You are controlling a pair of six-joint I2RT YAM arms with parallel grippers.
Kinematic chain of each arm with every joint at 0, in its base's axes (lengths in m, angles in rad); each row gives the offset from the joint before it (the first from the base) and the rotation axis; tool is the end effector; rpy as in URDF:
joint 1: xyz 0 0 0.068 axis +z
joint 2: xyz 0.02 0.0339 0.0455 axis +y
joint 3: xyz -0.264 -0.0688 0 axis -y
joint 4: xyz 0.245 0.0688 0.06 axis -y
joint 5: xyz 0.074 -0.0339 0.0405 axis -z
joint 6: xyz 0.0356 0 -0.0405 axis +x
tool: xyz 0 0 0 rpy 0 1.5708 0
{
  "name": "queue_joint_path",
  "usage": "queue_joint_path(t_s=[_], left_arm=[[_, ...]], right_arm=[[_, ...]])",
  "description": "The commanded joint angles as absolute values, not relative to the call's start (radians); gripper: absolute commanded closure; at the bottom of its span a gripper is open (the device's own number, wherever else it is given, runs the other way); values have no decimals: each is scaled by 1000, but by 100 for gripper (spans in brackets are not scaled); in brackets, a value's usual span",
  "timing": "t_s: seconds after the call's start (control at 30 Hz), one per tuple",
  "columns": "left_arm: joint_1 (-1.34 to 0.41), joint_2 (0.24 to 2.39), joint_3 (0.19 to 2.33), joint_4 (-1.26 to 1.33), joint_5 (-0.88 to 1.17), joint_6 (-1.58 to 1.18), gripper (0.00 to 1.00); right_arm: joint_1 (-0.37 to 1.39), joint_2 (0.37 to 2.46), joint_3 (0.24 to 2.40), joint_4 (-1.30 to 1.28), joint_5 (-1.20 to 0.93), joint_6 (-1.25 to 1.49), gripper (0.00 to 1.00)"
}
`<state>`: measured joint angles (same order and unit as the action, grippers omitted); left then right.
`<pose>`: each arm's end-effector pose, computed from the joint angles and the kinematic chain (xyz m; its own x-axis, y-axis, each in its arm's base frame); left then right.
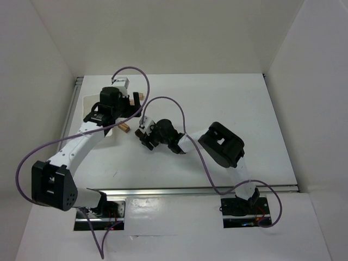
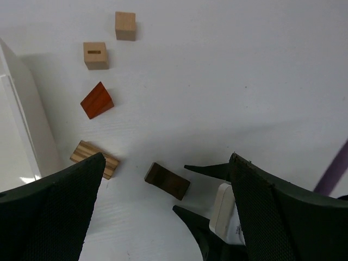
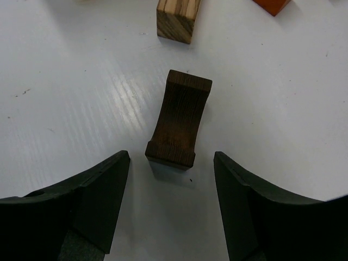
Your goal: Build the wood block tower
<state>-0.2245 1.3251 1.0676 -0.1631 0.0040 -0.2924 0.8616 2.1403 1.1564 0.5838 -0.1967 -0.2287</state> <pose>0.3003 -0.0687 0.3205 -0.4464 -0.1937 -0.8736 0.1018 0.9589 -0.2647 0.2867 0.3447 0.1226 -0.0517 -0.4017 -0.9143 -0.8965 0.4220 -0.1347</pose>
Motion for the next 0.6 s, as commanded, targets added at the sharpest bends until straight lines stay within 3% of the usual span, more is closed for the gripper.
queue_joint_path(t_s=[0.0,0.03,0.17,0.27,0.3,0.43,0.57], left_arm=[[-245,1371,1129,-207,-153,-301,0],[-258,1371,1129,-198,-167,-287,0],[-288,1408,1147,-176,-221,-244,0],[-298,1469,1204,-219,-256,-233,0],[-298,1479,1204,-219,-232,-218,0],[-298,1454,1177,-142,-37,-169,0],[-298,1397,1100,-35,150,-106,0]], right_arm=[[871,2166,1206,658,-190,-184,30],[871,2166,1206,658,-175,-175,41],[871,2187,1206,686,-143,-166,55],[871,2187,1206,695,-143,-157,74],[871,2187,1206,709,-132,-147,86],[871,2137,1158,761,-81,-147,100],[824,2019,1040,807,-141,-147,100]])
